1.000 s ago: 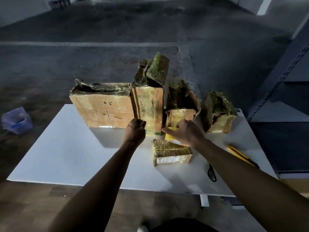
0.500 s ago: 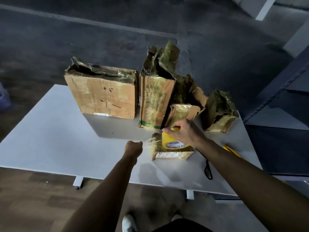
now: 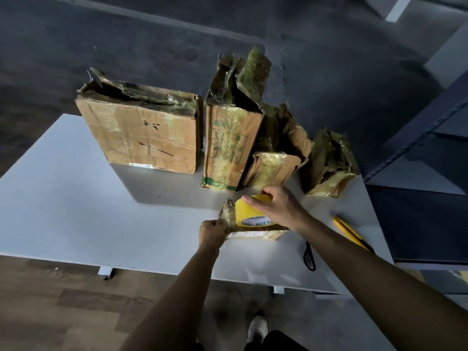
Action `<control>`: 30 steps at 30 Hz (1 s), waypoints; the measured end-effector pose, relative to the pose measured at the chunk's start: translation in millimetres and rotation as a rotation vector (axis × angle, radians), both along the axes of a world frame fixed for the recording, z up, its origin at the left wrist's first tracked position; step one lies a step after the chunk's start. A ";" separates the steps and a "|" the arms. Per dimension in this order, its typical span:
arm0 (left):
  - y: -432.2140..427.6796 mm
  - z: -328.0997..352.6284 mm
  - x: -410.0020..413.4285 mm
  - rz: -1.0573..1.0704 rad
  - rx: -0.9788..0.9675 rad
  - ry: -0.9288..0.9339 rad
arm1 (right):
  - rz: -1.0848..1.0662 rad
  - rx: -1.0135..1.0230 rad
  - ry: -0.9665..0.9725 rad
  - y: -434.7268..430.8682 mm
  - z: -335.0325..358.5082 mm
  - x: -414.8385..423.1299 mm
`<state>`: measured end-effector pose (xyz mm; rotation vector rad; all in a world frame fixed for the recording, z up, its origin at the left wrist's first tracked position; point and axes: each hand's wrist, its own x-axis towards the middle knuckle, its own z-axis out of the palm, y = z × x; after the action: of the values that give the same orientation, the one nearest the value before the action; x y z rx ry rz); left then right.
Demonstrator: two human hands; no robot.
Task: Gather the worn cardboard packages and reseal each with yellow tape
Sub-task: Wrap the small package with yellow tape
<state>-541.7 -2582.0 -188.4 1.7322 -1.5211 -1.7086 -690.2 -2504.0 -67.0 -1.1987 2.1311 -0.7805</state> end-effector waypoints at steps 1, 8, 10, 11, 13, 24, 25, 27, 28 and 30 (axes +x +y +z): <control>0.9 -0.4 -1.7 -0.003 0.010 0.021 | -0.006 0.001 -0.016 1.0 -1.6 -1.0; -5.7 -9.0 -6.9 -0.004 0.123 0.051 | -0.034 0.014 -0.146 8.7 -7.3 -3.3; -4.4 -4.6 -5.5 0.005 0.173 0.074 | -0.033 -0.007 -0.168 10.4 -8.3 -2.2; -4.6 -1.8 -4.1 0.010 0.207 0.086 | -0.031 -0.007 -0.172 10.8 -10.0 -2.0; -8.9 4.8 -4.9 -0.022 0.134 0.064 | -0.042 0.005 -0.174 11.2 -12.4 -3.4; -38.0 61.6 5.6 -0.945 -0.312 -0.193 | -0.147 -0.055 -0.379 7.5 -19.3 -13.1; -36.0 61.9 2.5 -0.979 -0.321 -0.217 | -0.150 -0.064 -0.397 8.4 -20.6 -14.1; -31.1 59.6 -5.3 -1.000 -0.358 -0.234 | -0.156 -0.092 -0.434 10.1 -23.2 -15.8; -30.0 57.4 -9.0 -0.993 -0.383 -0.237 | -0.158 -0.115 -0.454 11.1 -24.5 -16.4; -30.6 52.2 -14.5 -0.953 -0.413 -0.230 | -0.172 -0.149 -0.505 12.3 -29.6 -17.3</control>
<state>-556.2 -2612.6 -136.2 1.0508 -2.8549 -1.3391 -707.5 -2491.6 -96.6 -0.7830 1.7892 -1.1940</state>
